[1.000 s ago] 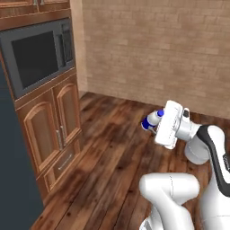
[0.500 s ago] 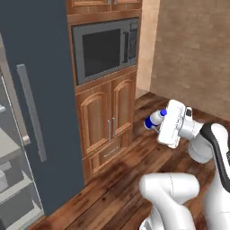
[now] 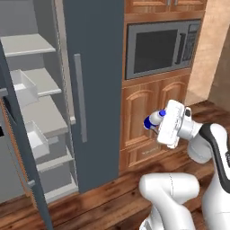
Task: Take the bottled waters from the counter and place them in the freezer to freeze. Close the freezer door after placing the bottles.
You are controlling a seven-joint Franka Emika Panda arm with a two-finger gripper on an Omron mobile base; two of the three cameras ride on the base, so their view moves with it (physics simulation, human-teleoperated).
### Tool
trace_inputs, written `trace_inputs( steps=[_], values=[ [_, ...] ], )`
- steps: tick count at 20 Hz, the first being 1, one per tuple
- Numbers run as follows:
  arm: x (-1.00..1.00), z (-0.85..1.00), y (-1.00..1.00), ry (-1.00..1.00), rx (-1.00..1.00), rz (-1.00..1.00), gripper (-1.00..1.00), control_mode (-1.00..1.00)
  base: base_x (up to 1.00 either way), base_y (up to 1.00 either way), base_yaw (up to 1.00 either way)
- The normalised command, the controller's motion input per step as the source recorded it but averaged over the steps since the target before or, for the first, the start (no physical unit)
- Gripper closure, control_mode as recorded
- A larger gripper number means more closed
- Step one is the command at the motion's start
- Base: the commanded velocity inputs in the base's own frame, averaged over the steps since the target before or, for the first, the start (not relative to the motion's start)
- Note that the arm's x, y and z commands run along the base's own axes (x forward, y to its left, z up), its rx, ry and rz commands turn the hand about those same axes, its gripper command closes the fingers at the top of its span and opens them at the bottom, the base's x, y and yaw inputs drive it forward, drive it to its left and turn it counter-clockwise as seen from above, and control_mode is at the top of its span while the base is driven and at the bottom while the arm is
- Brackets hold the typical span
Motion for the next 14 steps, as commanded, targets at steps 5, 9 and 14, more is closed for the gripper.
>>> trace_inputs(
  steps=[5,9,14],
  values=[
    [0.00,0.00,0.00,0.00,0.00,0.00,1.00,1.00,0.21,0.01,0.39],
    [0.00,0.00,0.00,0.00,0.00,0.00,1.00,1.00,0.00,0.00,0.29],
    [0.00,0.00,0.00,0.00,0.00,0.00,1.00,1.00,0.00,0.05,0.19]
  ],
)
